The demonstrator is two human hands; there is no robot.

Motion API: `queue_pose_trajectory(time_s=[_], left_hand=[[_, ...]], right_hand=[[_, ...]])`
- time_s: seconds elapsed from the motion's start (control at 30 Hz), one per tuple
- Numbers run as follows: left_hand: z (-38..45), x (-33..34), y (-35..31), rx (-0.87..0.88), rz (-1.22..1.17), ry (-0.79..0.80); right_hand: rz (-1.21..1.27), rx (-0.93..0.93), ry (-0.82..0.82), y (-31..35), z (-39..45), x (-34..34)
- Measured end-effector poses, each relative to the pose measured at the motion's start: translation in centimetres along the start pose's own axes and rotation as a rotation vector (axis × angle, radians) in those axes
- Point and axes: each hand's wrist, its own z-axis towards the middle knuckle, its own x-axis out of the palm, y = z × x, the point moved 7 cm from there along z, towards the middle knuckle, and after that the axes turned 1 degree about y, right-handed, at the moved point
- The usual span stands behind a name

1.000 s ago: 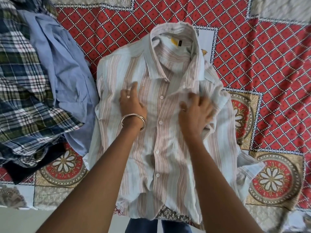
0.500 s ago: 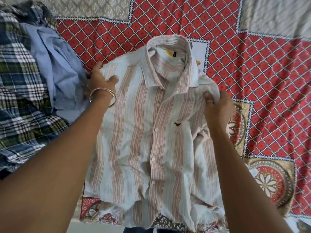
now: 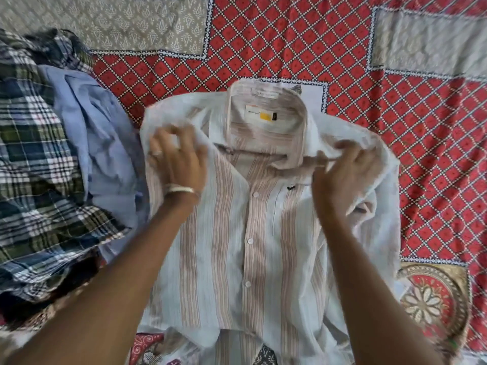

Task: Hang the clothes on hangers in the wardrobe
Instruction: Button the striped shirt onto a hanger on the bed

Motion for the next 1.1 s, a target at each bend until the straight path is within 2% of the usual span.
queue_pose_trajectory(time_s=[0.07,0.1,0.13,0.2,0.3,0.37,0.43,0.5,0.53,0.57,0.63,0.7,0.73,0.77,0.8,0.87,0.9,0.93,0.97,1.03,1.1], left_hand=[[-2.5,1.9,-2.5,0.303,-0.011,0.092],[-3.2,3.1,-2.8,0.341,-0.024,0.162],[-2.9,3.8,-2.8,0.316,-0.035,0.196],[-0.8,3.5,-2.5,0.142,-0.04,0.205],[2.1,3.4,-2.6,-0.048,0.056,0.252],[3.5,4.4,-2.5,-0.16,0.131,0.43],[4.6,5.1,-3.4,-0.105,0.219,0.603],[5.9,4.7,-4.7,0.009,0.289,0.631],[6.4,4.4,-5.0,0.022,0.25,0.598],[7.9,3.6,-5.4,-0.006,0.158,0.529],[9.9,2.9,-4.4,-0.232,-0.23,0.449],[11.0,3.5,-4.2,-0.487,-0.816,0.456],[10.8,3.9,-4.3,-0.553,-1.004,0.452],[10.2,3.5,-4.4,-0.525,-1.054,0.425],[9.6,2.5,-4.4,-0.391,-0.939,0.341],[6.7,0.9,-4.9,-0.006,-0.575,0.122],[4.5,0.6,-5.0,0.113,-0.502,0.075],[2.1,1.5,-4.8,0.19,-0.451,0.098],[-0.3,2.9,-4.7,0.226,-0.372,0.2],[-5.3,6.3,-2.9,0.18,-0.2,0.458],[-8.9,7.7,-2.0,0.249,-0.066,0.531]], right_hand=[[0.119,-0.011,0.075,0.0,-1.0,3.1],[0.166,0.035,0.125,-0.2,-1.6,4.6],[0.183,0.091,0.148,0.4,-1.9,5.3],[0.204,0.181,0.159,0.7,-1.5,5.7],[0.145,0.298,0.262,0.8,-0.5,6.5],[0.163,0.367,0.279,0.7,-0.2,6.6],[0.316,0.383,0.262,2.0,0.7,5.9],[0.519,0.397,0.215,3.6,2.0,4.5],[0.62,0.396,0.2,4.0,2.5,4.1],[0.712,0.358,0.179,4.9,3.5,3.5],[0.768,0.257,0.228,6.0,4.6,3.6],[0.678,0.169,0.314,6.3,4.8,4.6],[0.605,0.115,0.328,6.0,4.2,5.1],[0.519,0.035,0.3,5.8,3.3,5.4],[0.432,-0.063,0.251,5.6,2.2,5.7],[0.31,-0.18,0.205,4.3,-0.9,6.8],[0.257,-0.217,0.214,3.7,-2.6,7.5],[0.206,-0.255,0.219,2.6,-4.4,8.3],[0.137,-0.291,0.222,1.6,-5.9,8.9],[-0.034,-0.312,0.242,-1.0,-8.7,9.4],[-0.252,-0.294,0.276,-4.2,-10.5,9.5]])
